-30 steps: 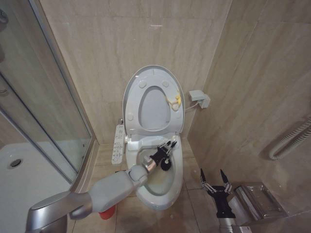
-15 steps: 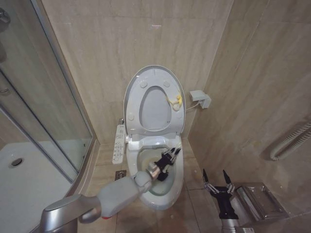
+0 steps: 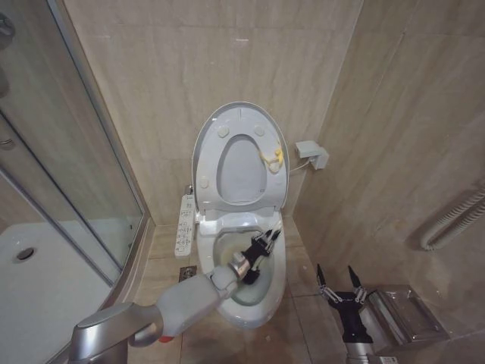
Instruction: Open the toilet lid, clean the toilet bowl with a toilet brush, close the toilet lid, and flush.
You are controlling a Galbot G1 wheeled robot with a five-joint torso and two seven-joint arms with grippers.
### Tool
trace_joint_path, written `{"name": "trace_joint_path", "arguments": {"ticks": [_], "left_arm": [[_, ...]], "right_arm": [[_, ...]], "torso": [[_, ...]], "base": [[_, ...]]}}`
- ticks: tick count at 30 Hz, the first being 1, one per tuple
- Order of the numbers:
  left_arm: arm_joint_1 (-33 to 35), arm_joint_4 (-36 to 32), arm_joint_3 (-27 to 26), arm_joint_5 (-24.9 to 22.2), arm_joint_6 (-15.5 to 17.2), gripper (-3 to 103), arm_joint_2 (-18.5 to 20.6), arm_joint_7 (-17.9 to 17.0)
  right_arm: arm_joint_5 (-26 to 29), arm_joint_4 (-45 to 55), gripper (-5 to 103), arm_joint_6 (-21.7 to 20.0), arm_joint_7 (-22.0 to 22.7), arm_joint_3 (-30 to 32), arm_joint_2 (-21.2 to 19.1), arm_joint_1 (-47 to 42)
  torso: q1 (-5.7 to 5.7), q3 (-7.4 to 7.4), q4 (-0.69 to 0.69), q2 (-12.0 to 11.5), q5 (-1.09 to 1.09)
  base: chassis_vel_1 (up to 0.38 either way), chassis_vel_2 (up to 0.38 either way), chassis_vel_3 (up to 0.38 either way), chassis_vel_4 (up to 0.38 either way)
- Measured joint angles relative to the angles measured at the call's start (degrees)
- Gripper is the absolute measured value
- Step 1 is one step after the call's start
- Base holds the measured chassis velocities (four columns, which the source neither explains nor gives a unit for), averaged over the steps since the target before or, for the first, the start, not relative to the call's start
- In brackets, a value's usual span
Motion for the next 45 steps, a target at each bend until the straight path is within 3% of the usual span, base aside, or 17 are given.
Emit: {"name": "trace_joint_path", "arguments": {"ticks": [8, 18, 26, 32, 38, 45], "left_arm": [[-3.0, 1.3, -4.5, -1.4, 0.0, 18, -6.0, -0.1], [-0.7, 3.2, -2.5, -0.7, 0.0, 18, -4.0, 0.6], [-1.7, 4.4, -4.7, -0.4, -0.3, 18, -9.2, 0.6], [0.2, 7.0, -3.7, 2.1, -0.7, 18, -8.1, 1.0], [0.2, 7.1, -3.9, 2.7, -0.9, 18, -7.6, 1.0], [-1.6, 8.2, -8.3, 2.2, -0.8, 18, -12.2, 0.1]], "right_arm": [[-0.4, -0.6, 100, 0.0, -0.1, -0.5, 0.4, 0.7], [-0.5, -0.8, 100, 0.1, -0.2, -0.5, 0.2, 0.9], [-0.9, -1.0, 100, 0.1, -0.2, -0.7, 0.8, 1.1], [-0.9, -0.5, 100, 0.2, -0.2, -0.7, 0.8, 0.3], [-0.4, 0.1, 100, 0.4, -0.2, -0.2, 0.4, -0.3], [-0.4, 0.3, 100, 0.4, -0.3, -0.2, 1.1, -0.2]], "torso": [[0.0, 0.0, -0.07, 0.0, 0.0], [0.0, 0.0, 0.01, 0.0, 0.0], [0.0, 0.0, -0.08, 0.0, -0.01], [0.01, 0.0, 0.01, 0.0, 0.0], [0.0, 0.0, -0.01, 0.0, 0.0], [0.0, 0.0, -0.07, 0.0, -0.01]], "base": [[0.0, 0.0, 0.0, 0.0], [0.0, 0.0, 0.0, 0.0], [0.0, 0.0, 0.0, 0.0], [0.0, 0.0, 0.0, 0.0], [0.0, 0.0, 0.0, 0.0], [0.0, 0.0, 0.0, 0.0]]}}
